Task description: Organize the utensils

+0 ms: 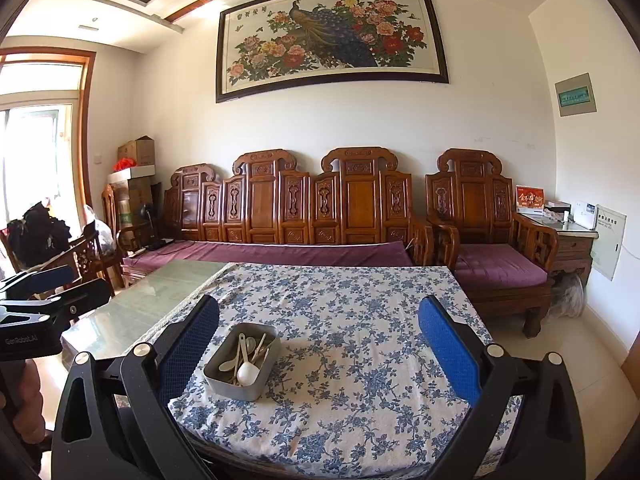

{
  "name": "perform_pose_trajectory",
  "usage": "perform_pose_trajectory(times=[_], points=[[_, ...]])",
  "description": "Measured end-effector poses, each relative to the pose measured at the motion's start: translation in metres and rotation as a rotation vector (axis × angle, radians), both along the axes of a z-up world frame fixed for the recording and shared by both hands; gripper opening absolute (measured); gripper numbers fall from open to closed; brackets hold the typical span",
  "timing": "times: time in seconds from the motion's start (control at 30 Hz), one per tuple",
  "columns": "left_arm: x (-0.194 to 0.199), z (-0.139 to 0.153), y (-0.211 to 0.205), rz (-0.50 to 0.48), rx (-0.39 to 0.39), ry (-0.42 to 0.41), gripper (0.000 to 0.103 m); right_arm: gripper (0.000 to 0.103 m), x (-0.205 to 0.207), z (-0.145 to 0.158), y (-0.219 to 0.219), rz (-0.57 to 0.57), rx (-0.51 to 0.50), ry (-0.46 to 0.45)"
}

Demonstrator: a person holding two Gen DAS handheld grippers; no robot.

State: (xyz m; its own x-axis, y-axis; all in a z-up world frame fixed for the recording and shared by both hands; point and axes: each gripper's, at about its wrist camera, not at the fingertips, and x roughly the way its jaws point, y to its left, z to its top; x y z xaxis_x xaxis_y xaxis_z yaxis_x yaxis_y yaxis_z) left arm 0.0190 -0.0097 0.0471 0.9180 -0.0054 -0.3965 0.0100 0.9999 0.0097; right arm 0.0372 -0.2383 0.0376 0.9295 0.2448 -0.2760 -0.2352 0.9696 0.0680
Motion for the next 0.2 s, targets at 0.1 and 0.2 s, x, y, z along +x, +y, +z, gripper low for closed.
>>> perform_pose_trajectory(times=[0.1,0.2], points=[[-0.0003,-0.0003,-0.0002,0.0,0.001,0.0,0.095,0.1,0.0001,0.0001,-0.0001,0.0,0.0,-0.001],[-0.0004,-0.0003,-0.0003,0.0,0.001,0.0,0.095,0.1,0.0001,-0.0001,-0.0002,0.0,0.0,0.0]])
